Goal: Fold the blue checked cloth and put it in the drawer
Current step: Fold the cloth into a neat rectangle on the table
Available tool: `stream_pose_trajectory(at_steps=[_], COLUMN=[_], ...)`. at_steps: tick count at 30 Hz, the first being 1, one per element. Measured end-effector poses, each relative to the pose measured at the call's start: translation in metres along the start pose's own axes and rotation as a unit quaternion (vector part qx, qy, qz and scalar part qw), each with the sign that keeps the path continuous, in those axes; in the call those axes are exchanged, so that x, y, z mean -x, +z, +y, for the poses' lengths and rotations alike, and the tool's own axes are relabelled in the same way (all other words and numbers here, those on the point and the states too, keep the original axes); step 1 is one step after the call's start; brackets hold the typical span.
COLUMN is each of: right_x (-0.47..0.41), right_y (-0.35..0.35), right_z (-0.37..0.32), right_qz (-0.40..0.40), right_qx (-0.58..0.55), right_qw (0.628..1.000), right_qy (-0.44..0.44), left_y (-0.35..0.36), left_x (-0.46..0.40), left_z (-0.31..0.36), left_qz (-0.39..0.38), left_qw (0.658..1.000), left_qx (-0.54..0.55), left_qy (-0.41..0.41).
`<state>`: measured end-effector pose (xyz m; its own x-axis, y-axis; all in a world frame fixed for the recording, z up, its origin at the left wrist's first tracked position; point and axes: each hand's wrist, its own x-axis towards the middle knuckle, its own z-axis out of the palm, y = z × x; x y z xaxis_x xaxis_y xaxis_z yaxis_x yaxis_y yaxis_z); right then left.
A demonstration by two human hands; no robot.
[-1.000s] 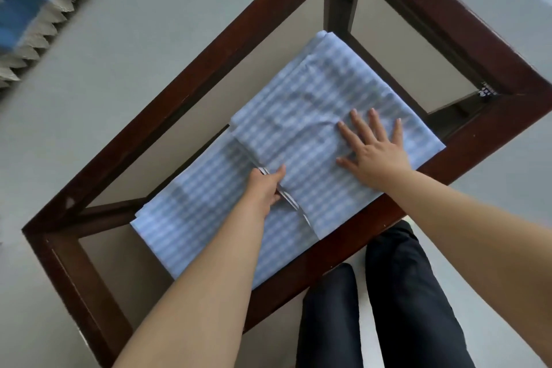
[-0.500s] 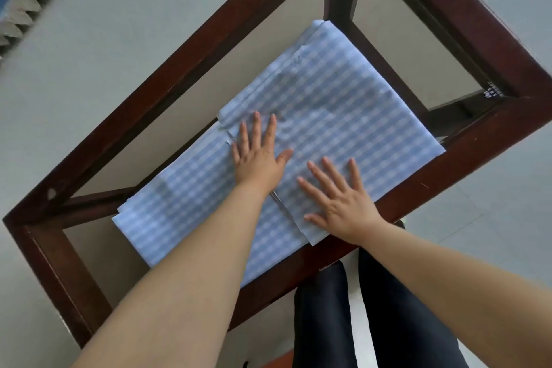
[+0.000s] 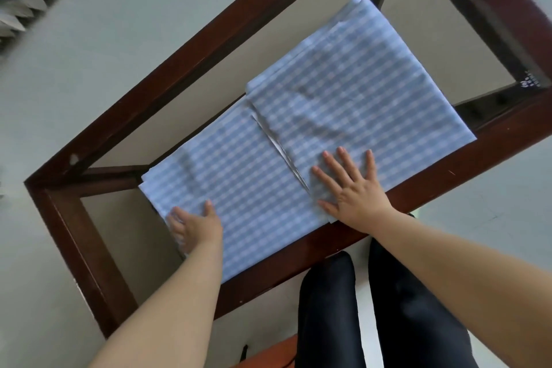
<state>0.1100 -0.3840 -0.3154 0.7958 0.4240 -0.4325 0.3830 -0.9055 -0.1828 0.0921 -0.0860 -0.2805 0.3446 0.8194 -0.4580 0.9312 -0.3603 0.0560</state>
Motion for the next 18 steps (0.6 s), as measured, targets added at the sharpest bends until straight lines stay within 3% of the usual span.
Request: stream_pose_trajectory(at_steps=[3, 6, 10, 15, 18], right_x=[-0.006, -0.007, 0.001, 0.003, 0.003], right_y=[-0.006, -0.006, -0.003, -0.016, -0.032], right_z=[-0.017, -0.038, -0.043, -0.039, -0.032], right_qz=[0.001, -0.026, -0.021, -0.082, -0.112], right_qx=[0.003, -0.005, -0.030, -0.067, -0.173], right_qw=[0.999, 0.996, 0.994, 0.990, 0.975], right_qy=[0.036, 0.084, 0.104, 0.092, 0.084], left_y=[-0.014, -0.023, -0.039, -0.062, -0.084], left_x=[-0.010, -0.014, -0.023, 0.026, 0.074], left_z=[-0.025, -0.037, -0.046, -0.033, -0.007], left_qz=[-0.001, -0.026, -0.146, -0.050, -0.057], left_qw=[0.994, 0.986, 0.941, 0.961, 0.974], left_qx=[0.045, 0.091, 0.259, 0.271, 0.189], left_qy=[-0.096, -0.137, -0.162, -0.019, 0.109])
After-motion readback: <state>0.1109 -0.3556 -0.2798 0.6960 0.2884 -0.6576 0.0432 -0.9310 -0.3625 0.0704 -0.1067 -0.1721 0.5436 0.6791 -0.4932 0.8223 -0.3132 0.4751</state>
